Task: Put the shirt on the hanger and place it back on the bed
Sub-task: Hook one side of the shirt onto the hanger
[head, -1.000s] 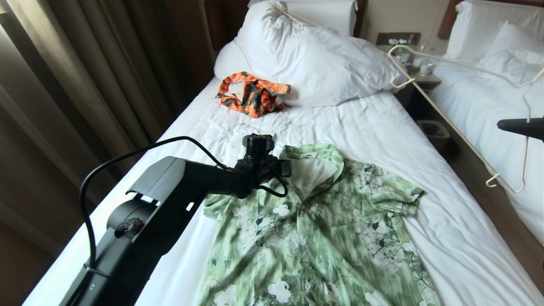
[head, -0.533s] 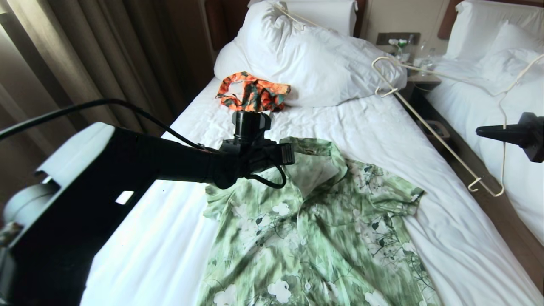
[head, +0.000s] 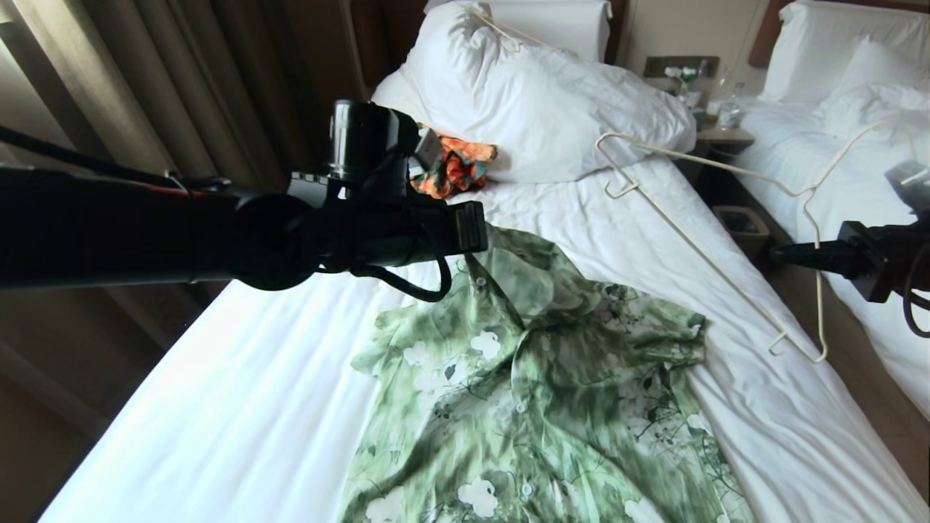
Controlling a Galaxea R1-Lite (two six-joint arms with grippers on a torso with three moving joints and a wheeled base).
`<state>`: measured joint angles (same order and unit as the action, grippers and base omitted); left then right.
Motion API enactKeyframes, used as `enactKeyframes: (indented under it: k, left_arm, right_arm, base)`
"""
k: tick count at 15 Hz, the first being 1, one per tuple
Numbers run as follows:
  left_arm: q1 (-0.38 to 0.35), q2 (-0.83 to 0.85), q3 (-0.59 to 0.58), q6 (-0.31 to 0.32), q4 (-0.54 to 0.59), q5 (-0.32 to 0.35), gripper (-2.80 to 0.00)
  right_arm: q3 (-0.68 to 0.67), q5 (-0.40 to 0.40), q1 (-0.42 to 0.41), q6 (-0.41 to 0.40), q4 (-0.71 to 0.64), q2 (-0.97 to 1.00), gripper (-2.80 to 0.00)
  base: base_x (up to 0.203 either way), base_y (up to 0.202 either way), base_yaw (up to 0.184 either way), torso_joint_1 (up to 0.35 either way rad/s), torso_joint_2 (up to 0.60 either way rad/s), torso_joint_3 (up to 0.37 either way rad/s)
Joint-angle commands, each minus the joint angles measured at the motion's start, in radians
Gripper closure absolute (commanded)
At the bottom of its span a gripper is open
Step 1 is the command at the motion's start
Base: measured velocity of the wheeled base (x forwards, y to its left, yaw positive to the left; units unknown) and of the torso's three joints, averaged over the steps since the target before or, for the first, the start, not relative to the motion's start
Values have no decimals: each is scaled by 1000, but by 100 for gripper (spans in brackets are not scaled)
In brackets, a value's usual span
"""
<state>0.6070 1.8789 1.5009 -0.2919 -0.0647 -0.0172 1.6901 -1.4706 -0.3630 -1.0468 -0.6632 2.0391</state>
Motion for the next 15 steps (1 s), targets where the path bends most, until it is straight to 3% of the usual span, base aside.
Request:
enactKeyframes:
  k: [1, 7, 9, 15]
  left_arm:
    - [0, -60, 1, -1, 3, -7, 0]
    - [25, -74, 12, 12, 2, -44, 0]
    - [40, -72, 21, 46, 2, -44, 0]
    - [123, -21, 77, 48, 4, -65, 0]
  right_arm:
    - [-68, -8, 19, -8, -4, -36, 0]
    - [-275, 40, 83, -37, -4, -116, 0]
    - [-288, 44, 102, -41, -4, -131, 0]
    - [-310, 79, 148, -41, 0, -93, 0]
  base:
    - [0, 0, 0, 0, 0, 0]
    - [0, 0, 0, 0, 0, 0]
    - [0, 0, 0, 0, 0, 0]
    - [0, 0, 0, 0, 0, 0]
